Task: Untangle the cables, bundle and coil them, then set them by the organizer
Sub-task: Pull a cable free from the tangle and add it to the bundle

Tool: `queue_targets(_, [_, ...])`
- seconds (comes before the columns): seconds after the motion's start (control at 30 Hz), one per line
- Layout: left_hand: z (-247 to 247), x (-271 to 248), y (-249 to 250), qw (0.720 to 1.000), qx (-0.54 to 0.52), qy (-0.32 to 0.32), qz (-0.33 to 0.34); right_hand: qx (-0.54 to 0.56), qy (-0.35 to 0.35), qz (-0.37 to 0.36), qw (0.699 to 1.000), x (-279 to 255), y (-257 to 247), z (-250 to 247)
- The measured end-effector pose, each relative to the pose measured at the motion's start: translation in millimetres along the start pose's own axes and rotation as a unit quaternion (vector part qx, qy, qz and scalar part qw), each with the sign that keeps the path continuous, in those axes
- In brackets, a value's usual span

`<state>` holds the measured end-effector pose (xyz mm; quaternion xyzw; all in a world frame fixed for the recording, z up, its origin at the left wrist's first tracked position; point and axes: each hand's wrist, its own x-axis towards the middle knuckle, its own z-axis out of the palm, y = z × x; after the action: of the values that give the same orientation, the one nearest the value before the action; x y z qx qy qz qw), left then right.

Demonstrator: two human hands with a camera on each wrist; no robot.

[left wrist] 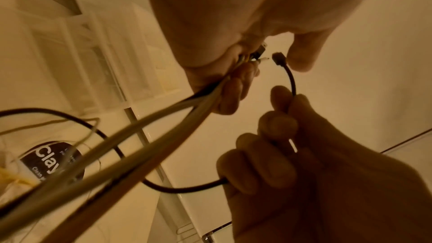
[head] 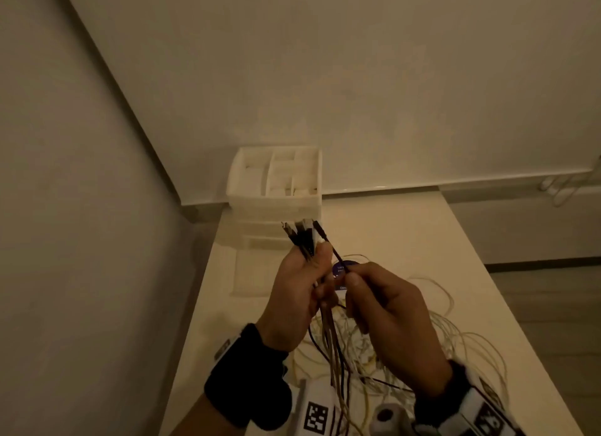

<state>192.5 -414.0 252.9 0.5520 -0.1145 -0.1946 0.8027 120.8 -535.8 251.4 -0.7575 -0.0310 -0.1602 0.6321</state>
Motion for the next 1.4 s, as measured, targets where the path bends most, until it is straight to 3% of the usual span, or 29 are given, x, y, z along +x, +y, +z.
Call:
queue_targets(0.2, [-10,-16,1,0.998,0.053,0.015,0.011,-0.129,0.002,0.008,0.992,-20,0,31])
queue_targets(0.33, [-19,-24,1,0.997,0.075,0.0,0.024,-0.156,0.008,0.015,0.988,-26,-1,49])
queue_targets(0.63, [-62,-18,41,0.994,-0.086,0.052,0.052,-0.155,-0.053,0.042,0.986,-45,36,47])
queue_targets(0.8, [-91,-13,70,0.99,-0.064,0.059,0.114,-0.153,-0.084,0.045,0.984,-39,73,28])
queue_targets(1.0, [-99,-23,91,0.974,0.006,0.055,0.221,-0.111,-0.136,0.048,0.983,-8,77,27])
queue_targets(1.23, [-111,-30,113,0.956,0.034,0.12,0.266,-0.146,-0.11,0.066,0.981,-11,113,6])
queue_targets(1.3, [-109,-28,111,0.96,0.08,0.108,0.246,-0.177,-0.097,0.097,0.975,-16,123,-3])
queue_targets(1.33, [-104,-26,104,0.954,0.161,0.107,0.23,-0.179,-0.088,0.111,0.974,-17,123,-5])
queue_targets(1.4, [-86,-21,77,0.904,0.374,0.086,0.187,-0.146,-0.079,0.122,0.979,-14,115,-4])
